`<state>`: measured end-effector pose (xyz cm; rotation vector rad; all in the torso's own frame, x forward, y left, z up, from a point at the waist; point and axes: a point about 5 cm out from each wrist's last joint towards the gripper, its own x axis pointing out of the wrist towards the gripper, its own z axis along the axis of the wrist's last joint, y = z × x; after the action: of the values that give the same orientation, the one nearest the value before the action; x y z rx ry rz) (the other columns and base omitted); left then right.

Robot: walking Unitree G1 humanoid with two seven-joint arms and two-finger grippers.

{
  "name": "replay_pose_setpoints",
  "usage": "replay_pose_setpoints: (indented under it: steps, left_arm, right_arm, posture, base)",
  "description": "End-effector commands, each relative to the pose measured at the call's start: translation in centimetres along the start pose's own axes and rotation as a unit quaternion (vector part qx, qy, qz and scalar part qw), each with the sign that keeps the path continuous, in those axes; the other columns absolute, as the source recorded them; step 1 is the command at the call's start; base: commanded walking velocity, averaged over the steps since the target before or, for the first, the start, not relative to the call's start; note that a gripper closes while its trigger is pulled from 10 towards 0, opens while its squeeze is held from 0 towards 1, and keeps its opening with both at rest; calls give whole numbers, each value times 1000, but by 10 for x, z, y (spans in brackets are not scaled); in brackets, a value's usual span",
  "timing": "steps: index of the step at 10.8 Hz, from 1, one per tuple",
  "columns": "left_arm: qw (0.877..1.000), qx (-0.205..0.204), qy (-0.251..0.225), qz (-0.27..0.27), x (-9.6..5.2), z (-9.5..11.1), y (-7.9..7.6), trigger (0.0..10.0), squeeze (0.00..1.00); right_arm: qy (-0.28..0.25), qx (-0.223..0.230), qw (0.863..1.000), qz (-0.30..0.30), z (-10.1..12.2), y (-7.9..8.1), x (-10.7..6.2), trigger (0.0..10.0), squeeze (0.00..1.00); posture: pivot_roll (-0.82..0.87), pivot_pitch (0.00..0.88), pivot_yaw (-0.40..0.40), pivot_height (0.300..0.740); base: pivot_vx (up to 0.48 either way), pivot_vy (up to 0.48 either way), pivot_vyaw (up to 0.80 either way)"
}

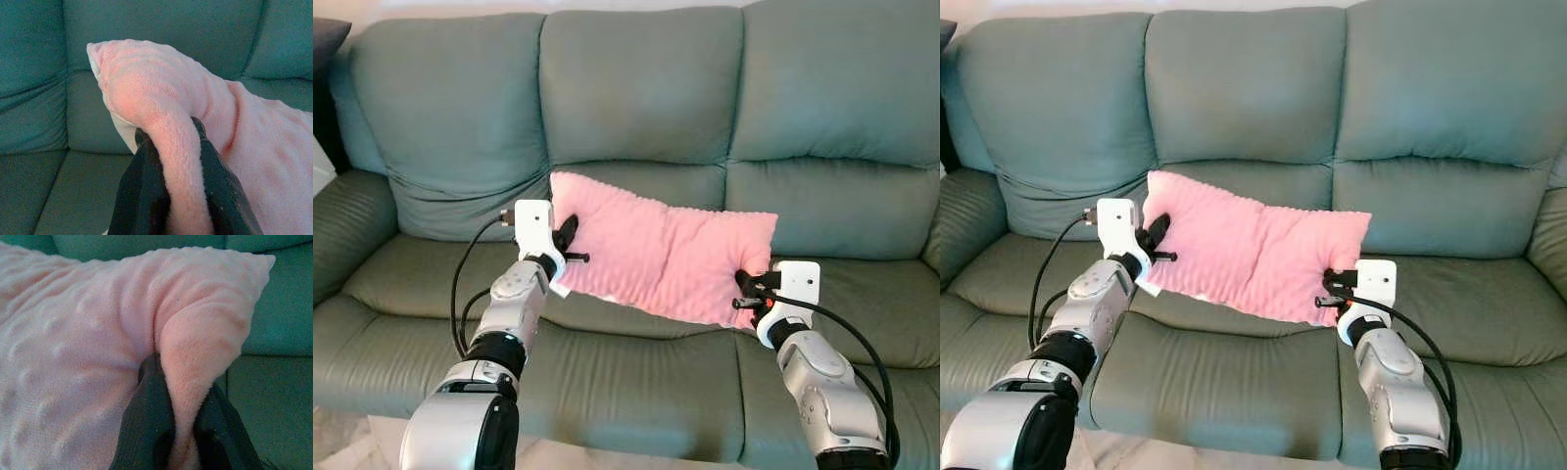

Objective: Move the pillow to the sofa

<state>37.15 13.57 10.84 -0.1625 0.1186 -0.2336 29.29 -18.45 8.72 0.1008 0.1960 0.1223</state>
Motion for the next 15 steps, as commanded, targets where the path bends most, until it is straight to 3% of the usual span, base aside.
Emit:
replay_pose_setpoints:
  steps: [1,4,15]
  left_arm:
    - [1000,4,-18,8,2,11,6,10000,0]
    - [1000,-3,-19,11,3,11,5,10000,0]
    - [1000,5,-11,5,4,11,5,10000,0]
  right_arm:
    - [-17,-11,1000,10,8,7,1,10000,0]
    - [-16,-15,1000,7,9,5,3,10000,0]
    - [-19,-25,1000,2,11,5,6,10000,0]
  posture:
    - [-228,66,67,740]
    - [-229,59,63,740]
    - [-224,42,68,740]
  base:
    - [0,0,-531]
    - [0,0,-775]
    - [0,201,0]
